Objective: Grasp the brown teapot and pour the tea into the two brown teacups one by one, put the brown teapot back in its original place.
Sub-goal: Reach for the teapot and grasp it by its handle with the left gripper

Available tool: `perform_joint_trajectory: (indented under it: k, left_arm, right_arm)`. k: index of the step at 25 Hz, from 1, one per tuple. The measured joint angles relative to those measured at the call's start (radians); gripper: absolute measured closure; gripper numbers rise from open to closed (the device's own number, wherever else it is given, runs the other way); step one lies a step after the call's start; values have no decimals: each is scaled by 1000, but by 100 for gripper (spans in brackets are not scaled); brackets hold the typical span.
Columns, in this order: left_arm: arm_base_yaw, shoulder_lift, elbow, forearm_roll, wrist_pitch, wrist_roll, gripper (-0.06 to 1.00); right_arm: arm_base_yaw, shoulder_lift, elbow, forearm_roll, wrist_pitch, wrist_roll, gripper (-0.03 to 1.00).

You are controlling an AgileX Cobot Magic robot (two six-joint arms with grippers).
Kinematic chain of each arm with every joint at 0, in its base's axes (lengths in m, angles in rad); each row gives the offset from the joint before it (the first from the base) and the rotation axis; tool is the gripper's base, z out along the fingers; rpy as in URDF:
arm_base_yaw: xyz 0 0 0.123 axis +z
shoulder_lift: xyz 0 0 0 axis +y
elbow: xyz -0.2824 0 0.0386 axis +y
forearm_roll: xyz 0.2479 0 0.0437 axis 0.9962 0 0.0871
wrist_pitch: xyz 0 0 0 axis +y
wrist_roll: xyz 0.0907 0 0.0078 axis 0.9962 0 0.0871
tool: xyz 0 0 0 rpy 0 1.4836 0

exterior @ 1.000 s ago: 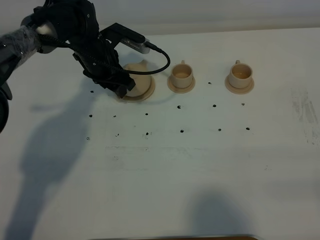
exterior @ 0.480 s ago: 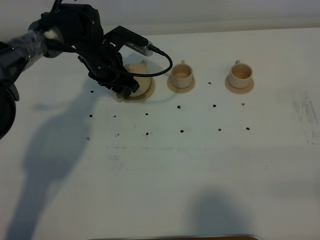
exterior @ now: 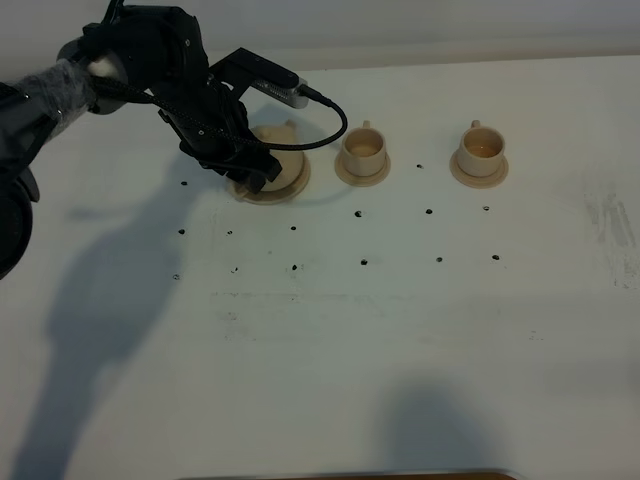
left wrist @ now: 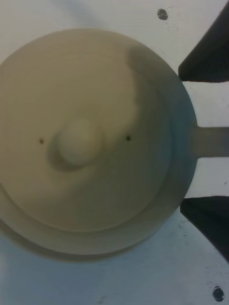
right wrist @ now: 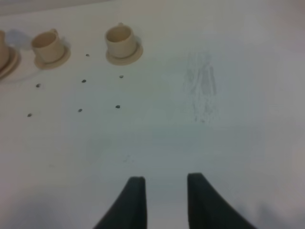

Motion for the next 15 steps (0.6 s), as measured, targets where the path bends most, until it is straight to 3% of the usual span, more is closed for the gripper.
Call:
perform_joint_trajectory:
  k: [15]
  left_arm:
    - [-2, -5, -9, -8, 53, 17, 45]
  right_arm:
    - [0, 0, 0, 0, 0, 0, 74]
